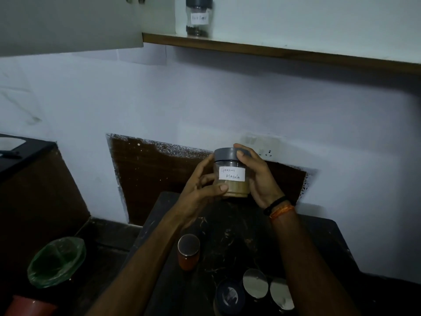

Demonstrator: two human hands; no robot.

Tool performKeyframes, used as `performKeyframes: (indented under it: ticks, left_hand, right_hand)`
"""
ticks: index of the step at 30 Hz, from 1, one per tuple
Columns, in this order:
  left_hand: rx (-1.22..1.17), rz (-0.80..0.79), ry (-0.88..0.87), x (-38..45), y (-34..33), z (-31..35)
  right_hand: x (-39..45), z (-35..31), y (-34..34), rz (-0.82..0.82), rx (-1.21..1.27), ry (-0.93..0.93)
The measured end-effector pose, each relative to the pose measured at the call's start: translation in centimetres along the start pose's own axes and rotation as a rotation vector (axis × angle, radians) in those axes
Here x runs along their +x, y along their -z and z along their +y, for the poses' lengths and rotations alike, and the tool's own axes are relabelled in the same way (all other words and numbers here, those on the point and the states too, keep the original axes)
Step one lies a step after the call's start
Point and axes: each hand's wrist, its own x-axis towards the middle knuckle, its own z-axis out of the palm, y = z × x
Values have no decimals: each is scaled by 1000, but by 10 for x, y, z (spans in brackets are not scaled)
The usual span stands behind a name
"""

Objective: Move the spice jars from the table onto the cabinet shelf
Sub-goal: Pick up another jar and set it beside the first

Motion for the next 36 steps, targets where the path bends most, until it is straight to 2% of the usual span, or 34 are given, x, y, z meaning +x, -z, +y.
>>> performKeyframes:
  ticks: [8, 13, 18, 24, 31, 36]
  left_hand:
    - [81, -38, -60, 21, -6, 35]
    - [124, -46, -97, 40, -15, 59]
    - [197, -78, -180, 67, -25, 100]
    - [183, -131, -287, 108, -43, 157]
    - [265, -219, -386, 150, -57, 220]
    - [319, -199, -392, 171, -64, 256]
  right_hand:
    - [12, -31, -8, -22, 14, 59]
    - [23, -59, -12, -6, -106, 91]
    - [40, -110, -17, -4, -304, 164]
    - [60, -181, -33, -74, -348, 303]
    - [89, -240, -49, -67, -380, 399]
    - [109, -269, -53, -72, -405, 434]
